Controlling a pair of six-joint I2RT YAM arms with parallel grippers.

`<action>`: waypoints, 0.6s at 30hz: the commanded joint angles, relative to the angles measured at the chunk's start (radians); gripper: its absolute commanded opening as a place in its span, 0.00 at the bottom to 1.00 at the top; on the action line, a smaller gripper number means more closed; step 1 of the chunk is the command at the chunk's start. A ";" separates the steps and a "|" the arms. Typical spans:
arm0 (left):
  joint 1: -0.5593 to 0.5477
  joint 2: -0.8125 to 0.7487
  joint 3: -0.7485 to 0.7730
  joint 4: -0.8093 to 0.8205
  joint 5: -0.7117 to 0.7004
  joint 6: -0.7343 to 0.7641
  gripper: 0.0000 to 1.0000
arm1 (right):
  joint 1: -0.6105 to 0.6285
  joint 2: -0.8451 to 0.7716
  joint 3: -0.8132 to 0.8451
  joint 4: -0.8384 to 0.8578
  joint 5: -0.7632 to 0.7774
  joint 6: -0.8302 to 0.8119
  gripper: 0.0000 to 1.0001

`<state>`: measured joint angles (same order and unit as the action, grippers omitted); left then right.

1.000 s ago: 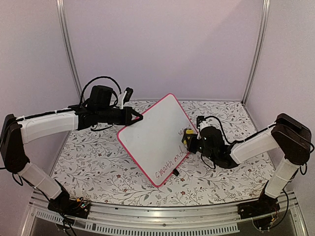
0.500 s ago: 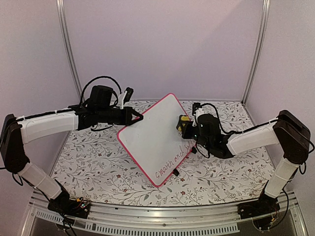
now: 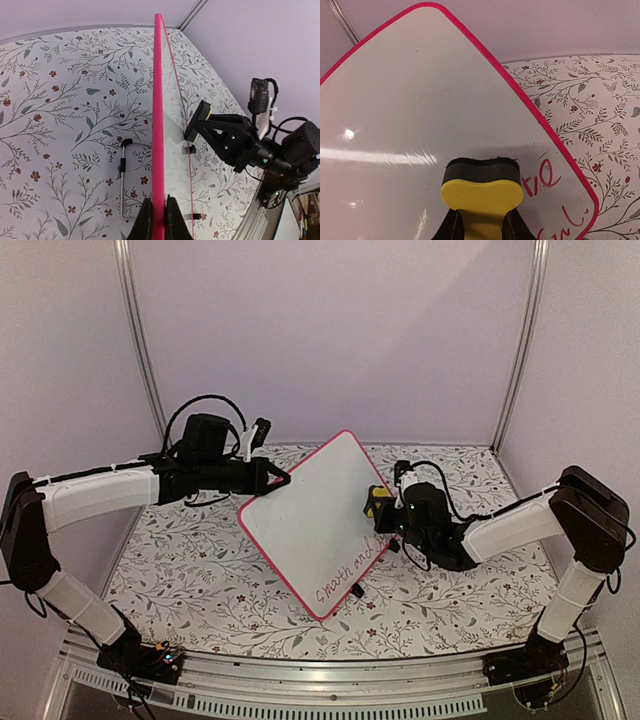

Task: Erase the whiteboard
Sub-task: Erase the whiteboard at the center of the board.

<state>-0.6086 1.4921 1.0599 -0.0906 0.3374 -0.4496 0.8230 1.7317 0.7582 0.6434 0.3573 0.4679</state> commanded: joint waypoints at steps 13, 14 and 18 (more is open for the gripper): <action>-0.028 0.039 -0.017 -0.058 -0.049 0.108 0.00 | -0.050 0.030 0.012 0.016 -0.103 0.002 0.18; -0.027 0.039 -0.017 -0.058 -0.049 0.110 0.00 | -0.051 0.034 0.025 0.016 -0.109 -0.001 0.19; -0.027 0.040 -0.015 -0.058 -0.047 0.110 0.00 | -0.052 0.046 0.063 0.016 -0.128 -0.005 0.19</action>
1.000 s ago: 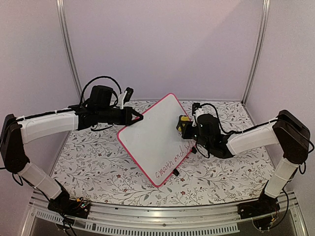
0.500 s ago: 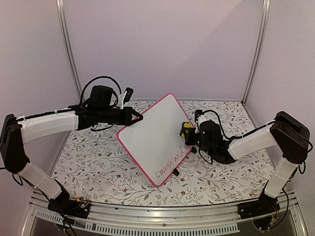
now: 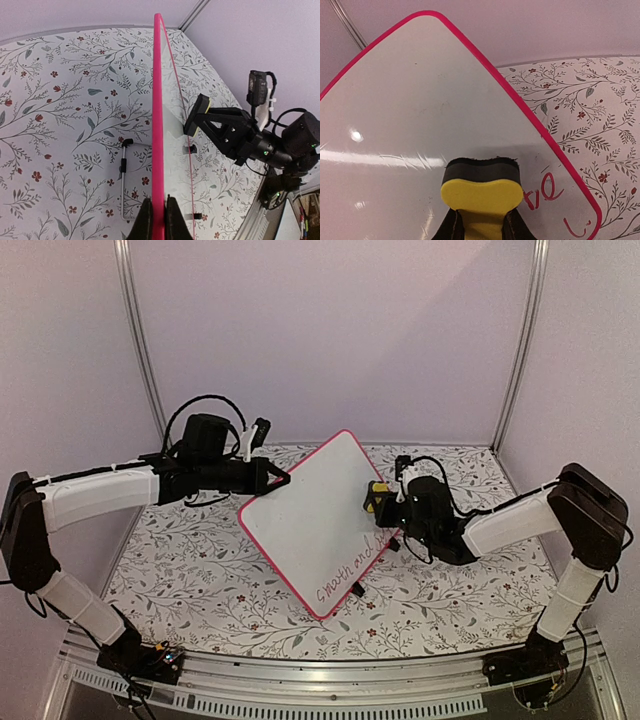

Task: Erase the whiteboard
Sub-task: Erase the whiteboard at the center of the board.

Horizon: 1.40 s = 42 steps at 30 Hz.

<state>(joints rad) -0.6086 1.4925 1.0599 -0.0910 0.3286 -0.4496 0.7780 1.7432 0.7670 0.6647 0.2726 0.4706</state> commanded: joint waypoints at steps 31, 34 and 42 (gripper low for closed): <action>-0.025 0.046 -0.015 -0.057 -0.039 0.109 0.00 | 0.071 0.024 -0.139 0.055 -0.030 0.117 0.17; -0.025 0.046 -0.015 -0.056 -0.039 0.108 0.00 | 0.075 0.021 -0.135 0.051 -0.010 0.117 0.17; -0.027 0.048 -0.015 -0.057 -0.040 0.110 0.00 | 0.057 0.017 -0.030 -0.039 0.074 0.087 0.17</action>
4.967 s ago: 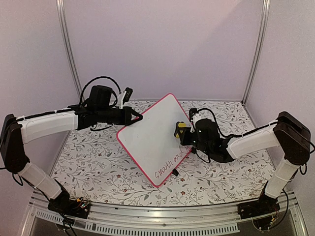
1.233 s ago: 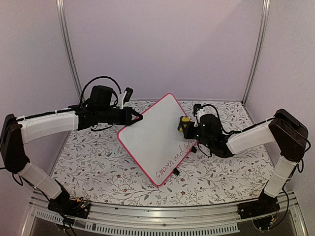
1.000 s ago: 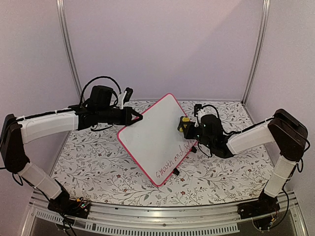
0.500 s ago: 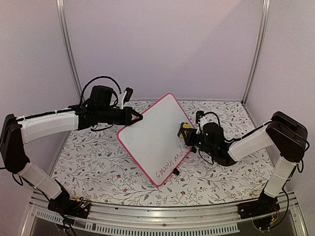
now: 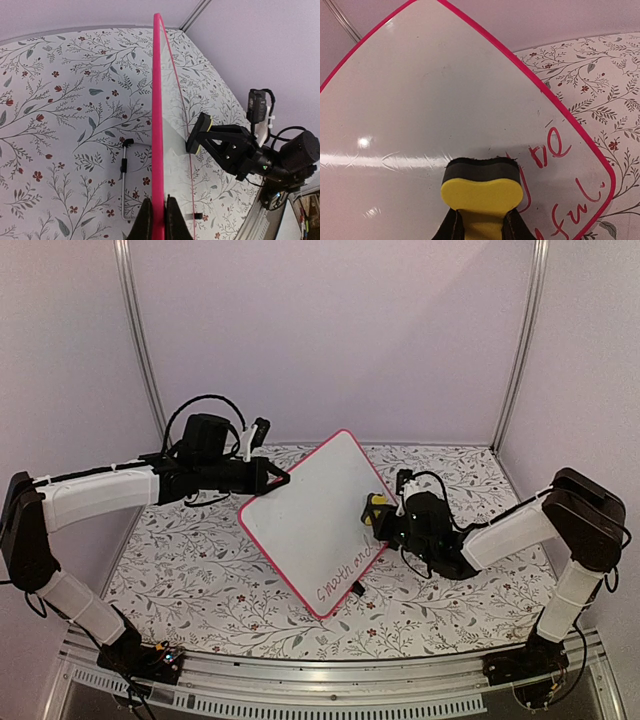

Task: Erase the whiteboard
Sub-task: Erase the whiteboard at the center of the board.

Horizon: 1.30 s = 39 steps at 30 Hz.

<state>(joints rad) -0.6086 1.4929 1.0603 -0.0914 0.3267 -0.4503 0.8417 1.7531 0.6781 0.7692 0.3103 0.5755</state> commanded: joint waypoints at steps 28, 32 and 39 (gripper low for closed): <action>-0.026 0.046 -0.014 -0.057 -0.037 0.111 0.00 | -0.097 0.020 0.098 -0.228 -0.015 -0.050 0.16; -0.026 0.047 -0.015 -0.057 -0.037 0.111 0.00 | -0.079 0.015 0.061 -0.228 -0.005 -0.056 0.16; -0.027 0.048 -0.015 -0.057 -0.039 0.111 0.00 | -0.066 0.007 0.026 -0.213 0.009 -0.063 0.16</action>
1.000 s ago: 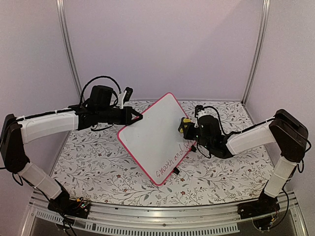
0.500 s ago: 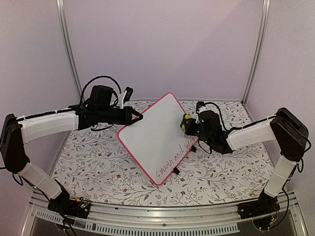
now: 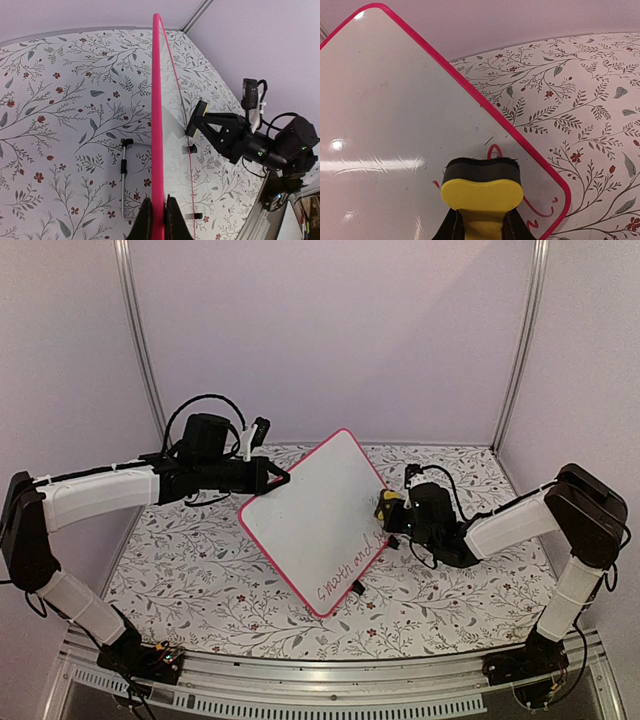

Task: Erase the whiteboard
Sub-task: Erase the whiteboard at the center of the board.

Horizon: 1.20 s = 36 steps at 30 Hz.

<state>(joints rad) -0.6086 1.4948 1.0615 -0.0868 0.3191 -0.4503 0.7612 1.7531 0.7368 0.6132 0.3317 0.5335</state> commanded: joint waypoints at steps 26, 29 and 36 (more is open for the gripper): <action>-0.025 0.055 -0.014 -0.062 -0.029 0.112 0.00 | -0.024 0.047 0.199 -0.046 -0.028 -0.093 0.15; -0.026 0.056 -0.014 -0.063 -0.030 0.112 0.00 | -0.025 0.056 0.189 -0.047 -0.029 -0.093 0.15; -0.025 0.059 -0.012 -0.063 -0.027 0.113 0.00 | -0.028 0.060 0.102 -0.023 -0.059 -0.095 0.15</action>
<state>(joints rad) -0.6086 1.5005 1.0653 -0.0841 0.3229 -0.4465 0.7429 1.7870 0.8951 0.6102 0.3107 0.4526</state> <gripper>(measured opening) 0.040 0.207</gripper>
